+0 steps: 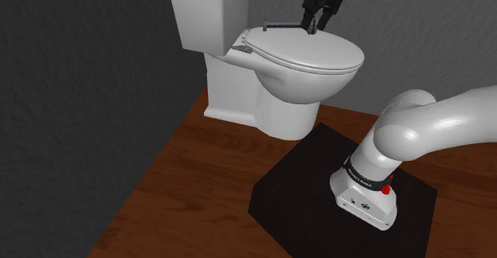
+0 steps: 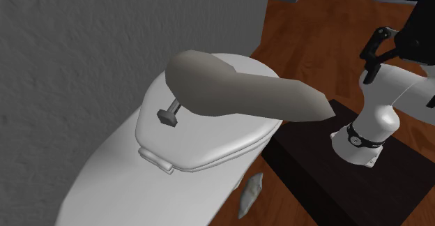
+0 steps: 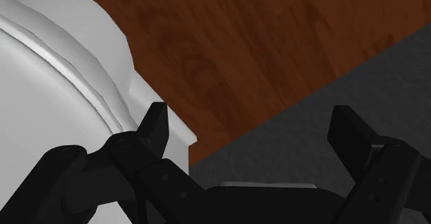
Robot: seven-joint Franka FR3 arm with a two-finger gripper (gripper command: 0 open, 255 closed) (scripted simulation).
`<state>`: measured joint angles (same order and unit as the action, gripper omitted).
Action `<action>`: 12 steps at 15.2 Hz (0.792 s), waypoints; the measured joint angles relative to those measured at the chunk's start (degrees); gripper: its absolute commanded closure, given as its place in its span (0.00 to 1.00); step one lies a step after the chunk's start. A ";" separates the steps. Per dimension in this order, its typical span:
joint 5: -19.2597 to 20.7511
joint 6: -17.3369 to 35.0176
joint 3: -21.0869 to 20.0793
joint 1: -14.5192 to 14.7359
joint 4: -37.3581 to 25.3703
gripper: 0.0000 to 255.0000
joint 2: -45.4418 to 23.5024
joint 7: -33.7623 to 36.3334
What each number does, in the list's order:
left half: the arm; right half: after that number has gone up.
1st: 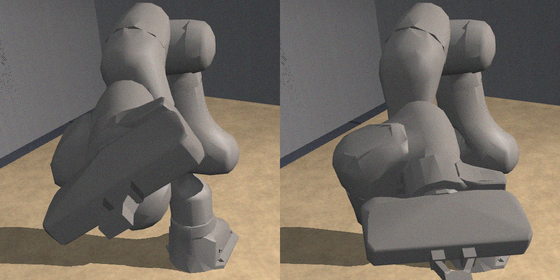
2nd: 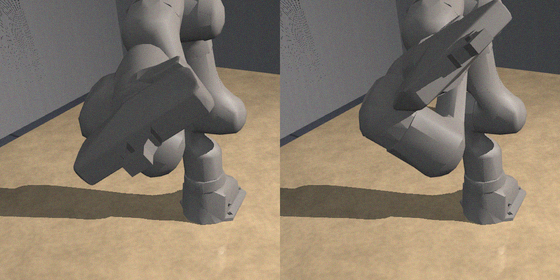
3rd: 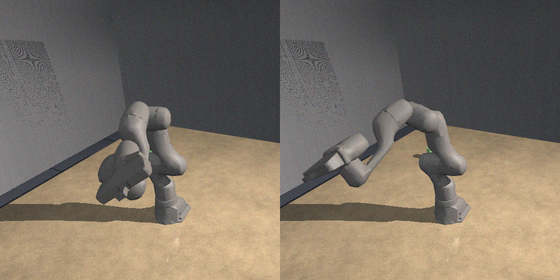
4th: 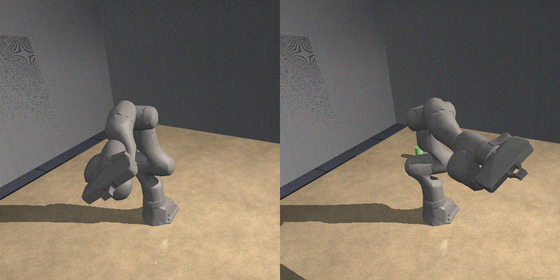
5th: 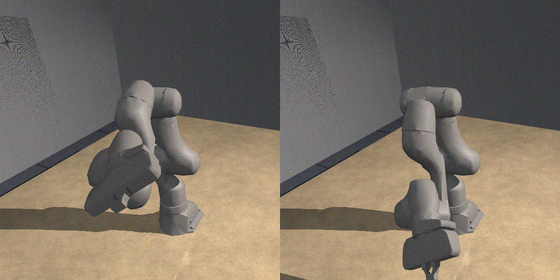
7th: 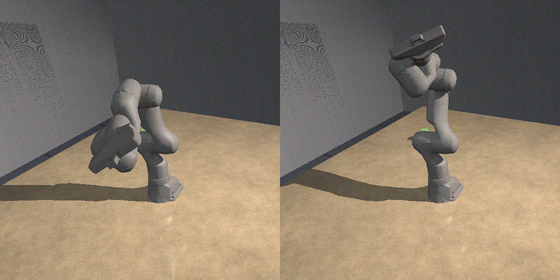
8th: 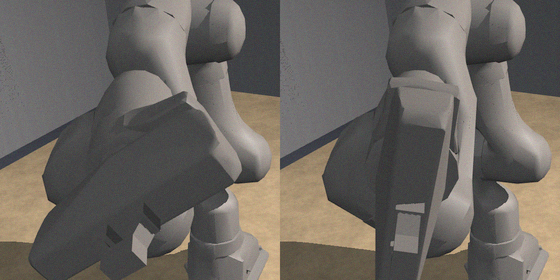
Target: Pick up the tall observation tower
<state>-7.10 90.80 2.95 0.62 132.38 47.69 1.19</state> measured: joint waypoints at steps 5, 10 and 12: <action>3.07 0.20 4.07 0.08 -1.16 0.00 -2.90 -6.67; 7.38 1.62 10.56 0.66 -4.94 0.00 -10.03 -17.80; 8.72 1.96 13.00 0.98 -6.96 0.00 -13.06 -22.19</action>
<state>1.61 92.76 15.96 1.60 125.42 34.63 -21.01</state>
